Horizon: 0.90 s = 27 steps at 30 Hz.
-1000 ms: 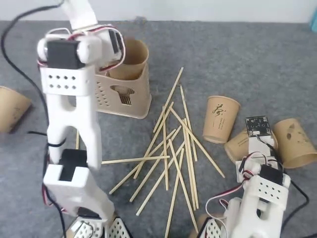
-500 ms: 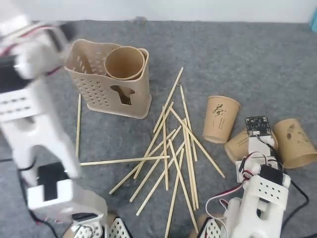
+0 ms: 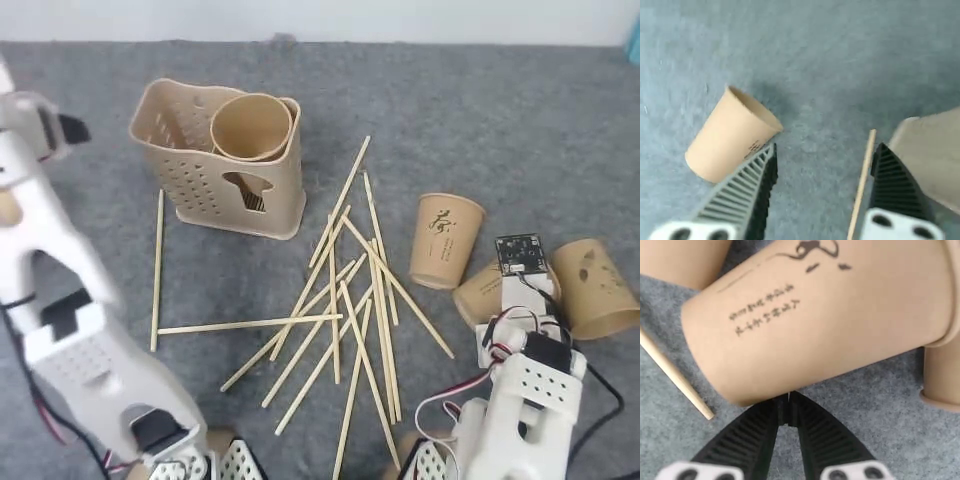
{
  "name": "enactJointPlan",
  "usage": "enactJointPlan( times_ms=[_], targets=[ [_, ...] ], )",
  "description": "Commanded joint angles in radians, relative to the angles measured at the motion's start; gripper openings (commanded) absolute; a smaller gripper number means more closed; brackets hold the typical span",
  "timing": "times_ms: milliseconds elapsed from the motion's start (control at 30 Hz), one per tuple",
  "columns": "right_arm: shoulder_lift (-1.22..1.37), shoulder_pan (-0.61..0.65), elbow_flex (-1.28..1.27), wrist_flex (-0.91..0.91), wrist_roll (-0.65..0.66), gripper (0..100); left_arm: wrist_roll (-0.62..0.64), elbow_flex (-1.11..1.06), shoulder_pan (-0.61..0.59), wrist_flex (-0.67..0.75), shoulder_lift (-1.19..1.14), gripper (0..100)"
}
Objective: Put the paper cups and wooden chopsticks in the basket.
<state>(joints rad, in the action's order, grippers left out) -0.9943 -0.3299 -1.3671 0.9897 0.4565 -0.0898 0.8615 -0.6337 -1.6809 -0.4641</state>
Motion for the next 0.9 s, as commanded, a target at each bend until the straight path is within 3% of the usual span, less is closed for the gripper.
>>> enactJointPlan(
  times_ms=[0, 467, 667, 867],
  targets=[
    [-0.03, -0.007, 0.005, -0.001, 0.012, 1.7, -0.014, 0.005, -0.075, 0.091, -0.089, 28],
    [-0.03, -0.005, 0.003, -0.001, 0.012, 1.7, -0.012, 0.007, -0.097, 0.298, -0.373, 27],
    [-0.03, -0.005, 0.003, -0.001, 0.012, 1.7, -0.014, 0.058, -0.092, 0.279, -0.377, 13],
    [-0.03, -0.005, 0.003, -0.001, 0.012, 1.7, -0.015, 0.189, -0.091, 0.163, -0.388, 3]
  ],
)
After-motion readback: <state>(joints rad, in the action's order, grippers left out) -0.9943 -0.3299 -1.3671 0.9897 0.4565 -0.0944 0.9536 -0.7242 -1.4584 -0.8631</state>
